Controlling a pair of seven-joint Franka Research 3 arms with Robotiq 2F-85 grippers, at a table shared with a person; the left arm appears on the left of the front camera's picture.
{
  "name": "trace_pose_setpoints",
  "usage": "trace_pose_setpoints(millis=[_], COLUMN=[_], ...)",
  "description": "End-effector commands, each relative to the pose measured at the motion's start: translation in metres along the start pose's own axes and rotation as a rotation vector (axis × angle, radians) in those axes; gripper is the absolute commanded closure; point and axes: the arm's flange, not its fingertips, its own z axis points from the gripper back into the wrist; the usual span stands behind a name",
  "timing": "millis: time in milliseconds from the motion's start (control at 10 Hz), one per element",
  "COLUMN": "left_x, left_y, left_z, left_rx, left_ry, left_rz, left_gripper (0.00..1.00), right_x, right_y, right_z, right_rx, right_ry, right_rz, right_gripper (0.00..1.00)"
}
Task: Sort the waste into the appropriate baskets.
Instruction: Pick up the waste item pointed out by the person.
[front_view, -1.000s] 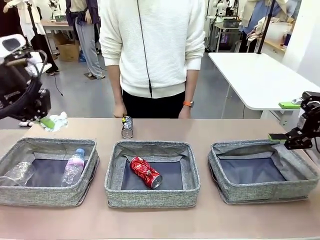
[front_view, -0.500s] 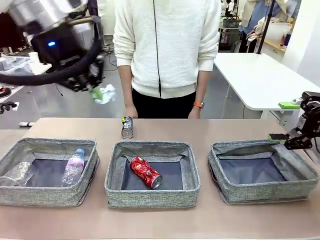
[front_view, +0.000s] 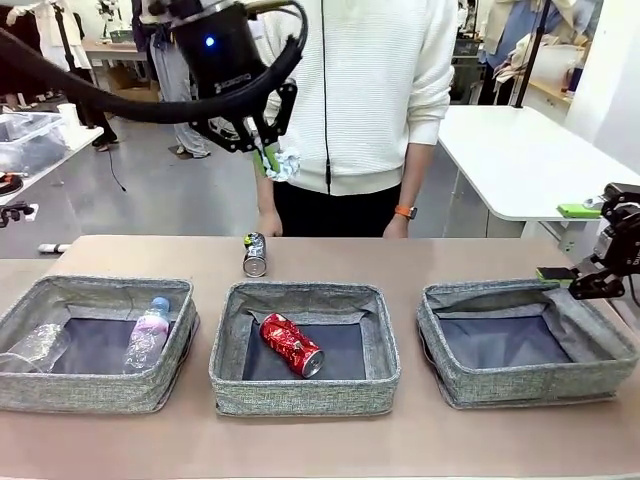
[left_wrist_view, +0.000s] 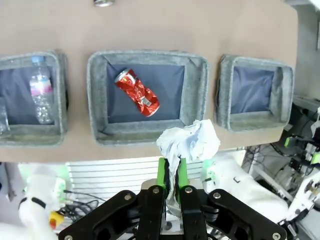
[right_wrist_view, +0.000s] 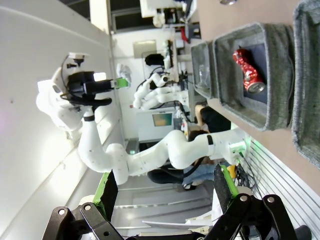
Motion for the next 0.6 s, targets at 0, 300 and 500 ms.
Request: trace_pose_setpoints(millis=[0,300,500], left_x=[-0.003,-0.012,-0.016], left_y=[-0.025,-0.05,-0.06], left_z=[0.011,0.028,0.036], left_rx=[0.072,0.096,0.096], left_ry=[0.002,-0.045,-0.063], left_rz=[0.041,-0.009,-0.032], left_gripper=[0.92,0.92,0.92], right_x=[0.0,0.0,0.0], right_y=[0.002,0.002,0.002], right_z=[-0.001,-0.001,-0.001], right_rx=[0.015,0.015,0.015], right_ry=[0.003,0.003,0.003], right_rz=[0.009,0.009,0.009], right_gripper=[0.0,0.0,0.0])
